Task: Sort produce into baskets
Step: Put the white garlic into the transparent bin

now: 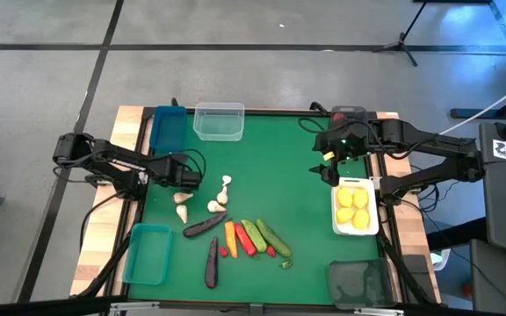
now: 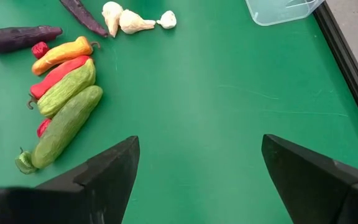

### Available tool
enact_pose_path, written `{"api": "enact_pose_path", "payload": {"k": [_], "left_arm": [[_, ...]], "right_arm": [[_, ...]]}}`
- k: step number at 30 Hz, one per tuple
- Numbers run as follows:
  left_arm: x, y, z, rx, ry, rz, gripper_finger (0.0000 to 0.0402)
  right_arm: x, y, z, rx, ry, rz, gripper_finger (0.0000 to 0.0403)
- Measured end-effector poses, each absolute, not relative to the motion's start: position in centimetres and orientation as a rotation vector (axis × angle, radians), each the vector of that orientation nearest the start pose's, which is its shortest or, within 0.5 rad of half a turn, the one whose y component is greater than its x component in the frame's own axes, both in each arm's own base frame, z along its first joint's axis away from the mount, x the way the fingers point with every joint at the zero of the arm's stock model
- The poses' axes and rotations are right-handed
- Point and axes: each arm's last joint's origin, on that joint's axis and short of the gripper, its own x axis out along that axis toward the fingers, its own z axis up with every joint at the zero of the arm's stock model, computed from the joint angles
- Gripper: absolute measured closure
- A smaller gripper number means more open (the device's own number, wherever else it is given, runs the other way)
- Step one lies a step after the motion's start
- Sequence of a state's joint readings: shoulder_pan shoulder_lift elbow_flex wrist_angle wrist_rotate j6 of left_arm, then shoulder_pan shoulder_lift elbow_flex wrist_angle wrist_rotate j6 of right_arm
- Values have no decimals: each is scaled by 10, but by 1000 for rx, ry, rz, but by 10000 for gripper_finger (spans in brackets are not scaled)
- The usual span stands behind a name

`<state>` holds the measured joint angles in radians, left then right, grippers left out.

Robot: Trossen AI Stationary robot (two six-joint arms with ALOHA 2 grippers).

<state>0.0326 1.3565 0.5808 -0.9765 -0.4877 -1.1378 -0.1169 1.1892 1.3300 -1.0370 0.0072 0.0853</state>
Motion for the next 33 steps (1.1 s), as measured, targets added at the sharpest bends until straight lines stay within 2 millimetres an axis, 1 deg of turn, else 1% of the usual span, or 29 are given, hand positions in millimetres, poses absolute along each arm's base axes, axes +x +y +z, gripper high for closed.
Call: {"api": "enact_pose_path", "payload": {"k": [4,9,14,17,20,23,28,31,33], "left_arm": [[165,14,143,-371,1269,1184,229],[168,11,146,-288,1299,1112,185],[171,12,149,-287,1295,1107,140],[173,12,153,-294,1287,1112,123],[175,12,158,-285,1294,1114,116],[177,13,161,-226,1297,1097,117],[176,22,160,-220,1307,1120,118],[175,29,161,-185,1315,1129,119],[178,33,160,-193,1305,1109,119]], "right_arm": [[215,-25,367,140,891,-130,68],[215,-25,367,140,891,-129,68],[215,-25,367,140,891,-129,68],[215,-25,367,140,891,-129,68],[215,-25,367,140,891,-129,68],[215,-25,367,140,891,-130,68],[215,-25,367,140,891,-130,68],[215,-25,367,140,891,-130,68],[215,-25,367,140,891,-130,68]]}}
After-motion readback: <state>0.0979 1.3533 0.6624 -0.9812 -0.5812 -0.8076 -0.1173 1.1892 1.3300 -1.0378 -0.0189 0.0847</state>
